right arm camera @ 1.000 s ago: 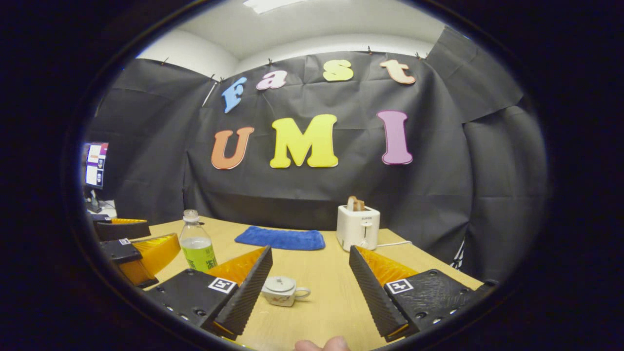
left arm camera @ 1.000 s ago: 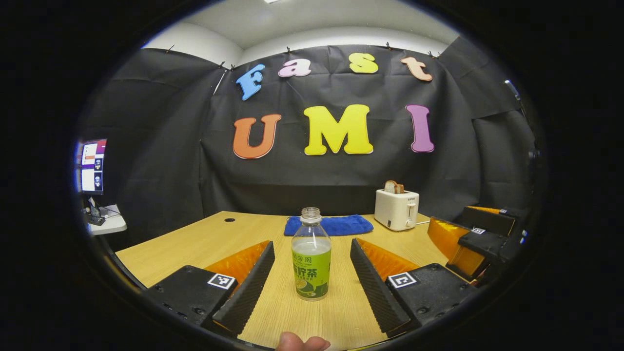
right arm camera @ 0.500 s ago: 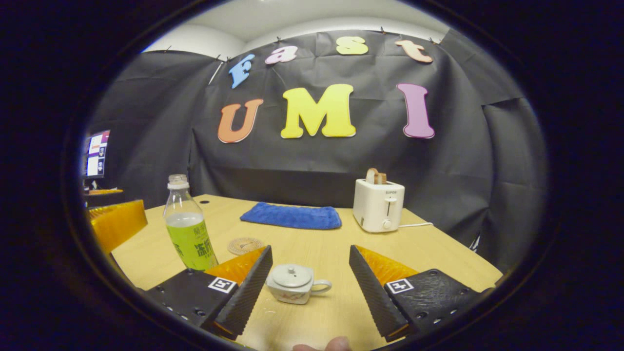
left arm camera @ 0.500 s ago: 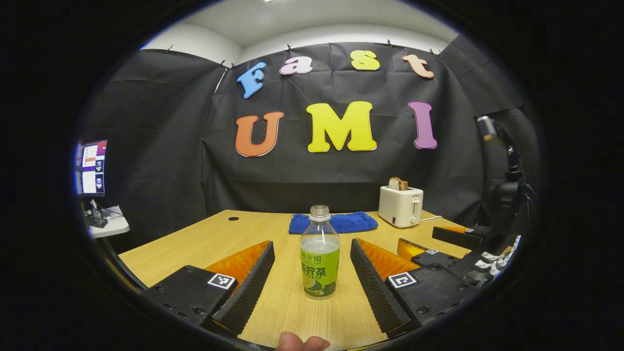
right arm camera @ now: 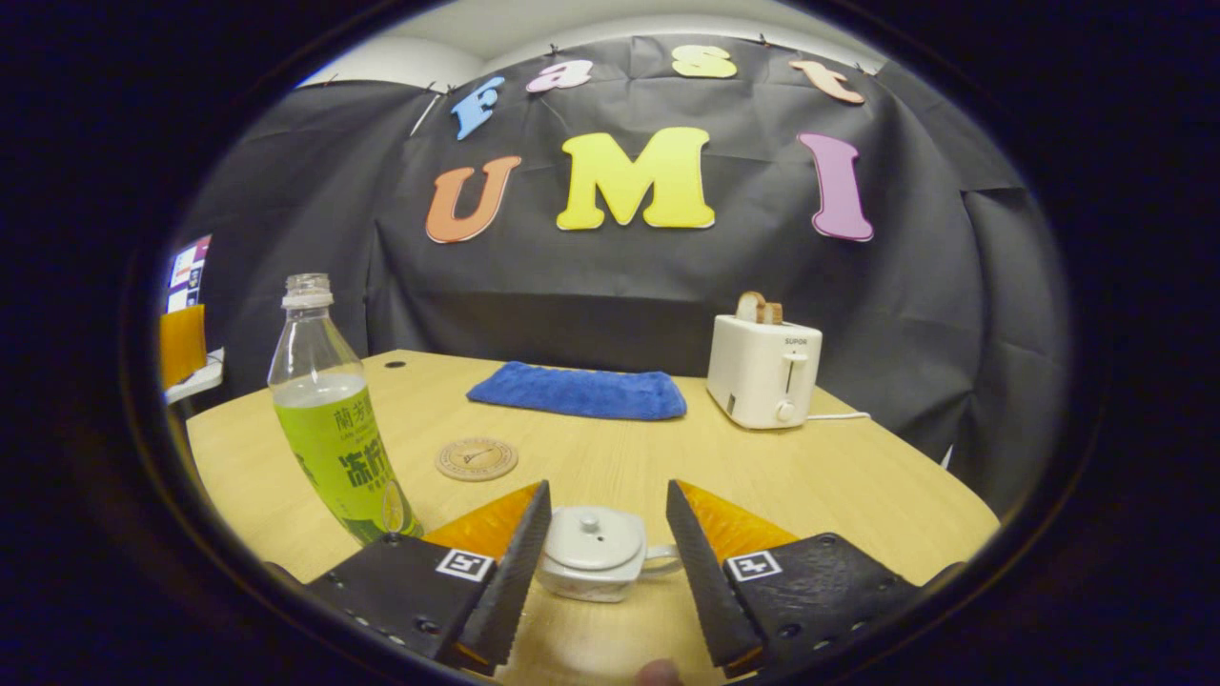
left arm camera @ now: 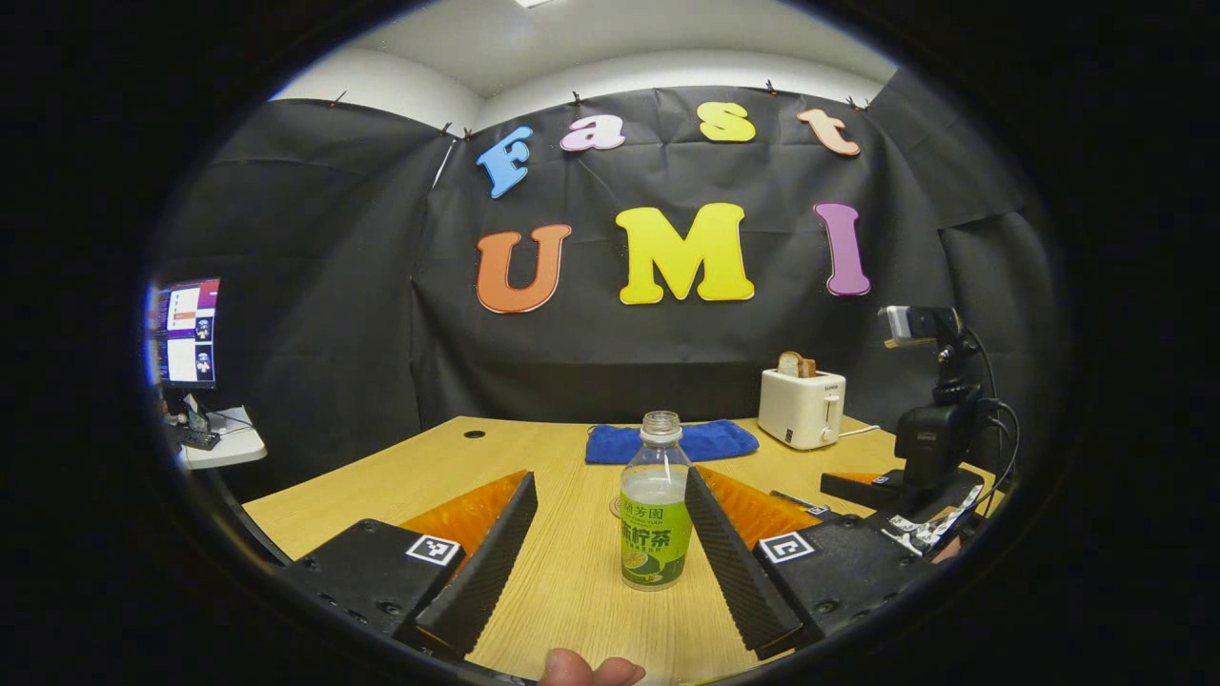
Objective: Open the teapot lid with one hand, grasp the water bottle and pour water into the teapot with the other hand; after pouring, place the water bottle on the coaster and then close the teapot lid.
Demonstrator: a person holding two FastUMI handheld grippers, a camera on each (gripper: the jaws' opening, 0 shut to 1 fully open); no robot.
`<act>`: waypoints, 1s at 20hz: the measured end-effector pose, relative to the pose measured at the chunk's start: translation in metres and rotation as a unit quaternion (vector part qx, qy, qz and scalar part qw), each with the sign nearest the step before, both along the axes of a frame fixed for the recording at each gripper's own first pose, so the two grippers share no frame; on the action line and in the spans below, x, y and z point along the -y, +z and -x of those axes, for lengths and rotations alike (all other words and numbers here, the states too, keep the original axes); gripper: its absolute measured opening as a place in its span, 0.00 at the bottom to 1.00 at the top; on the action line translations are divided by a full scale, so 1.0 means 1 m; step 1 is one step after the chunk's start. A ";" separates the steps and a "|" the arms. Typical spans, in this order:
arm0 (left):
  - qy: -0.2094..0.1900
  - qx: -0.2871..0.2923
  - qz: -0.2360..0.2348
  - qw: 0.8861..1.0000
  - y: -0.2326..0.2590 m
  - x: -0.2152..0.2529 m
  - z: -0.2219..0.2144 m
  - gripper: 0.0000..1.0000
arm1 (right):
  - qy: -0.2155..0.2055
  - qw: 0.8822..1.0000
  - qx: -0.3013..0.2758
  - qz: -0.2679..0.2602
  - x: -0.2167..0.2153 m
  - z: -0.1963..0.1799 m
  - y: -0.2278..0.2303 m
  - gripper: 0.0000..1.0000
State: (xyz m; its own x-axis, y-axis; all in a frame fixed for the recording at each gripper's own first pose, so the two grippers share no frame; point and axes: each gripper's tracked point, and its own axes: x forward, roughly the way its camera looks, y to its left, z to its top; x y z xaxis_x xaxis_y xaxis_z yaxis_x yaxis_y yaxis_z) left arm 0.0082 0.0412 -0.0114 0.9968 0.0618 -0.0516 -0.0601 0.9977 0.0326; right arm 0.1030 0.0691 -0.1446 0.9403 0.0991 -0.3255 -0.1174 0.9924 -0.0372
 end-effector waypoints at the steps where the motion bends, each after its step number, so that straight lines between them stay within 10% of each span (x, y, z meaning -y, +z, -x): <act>1: 0.000 -0.001 0.001 1.000 -0.002 -0.001 -0.001 0.98 | 0.005 1.000 0.000 -0.001 -0.003 -0.002 0.001 0.65; 5: 0.002 0.001 0.001 1.000 0.001 -0.003 -0.001 0.98 | 0.010 1.000 -0.008 0.006 -0.009 -0.006 -0.001 0.33; 8: 0.002 0.003 0.001 1.000 0.001 -0.002 0.002 0.98 | -0.003 1.000 -0.006 0.005 -0.006 -0.005 0.001 0.31; 10: -0.001 0.000 0.005 1.000 -0.001 -0.004 0.000 0.97 | 0.001 1.000 -0.017 0.000 -0.006 -0.007 -0.004 0.06; 20: -0.060 -0.060 0.065 0.994 -0.050 0.024 -0.013 0.98 | 0.029 0.999 0.006 -0.018 -0.007 -0.006 0.016 0.00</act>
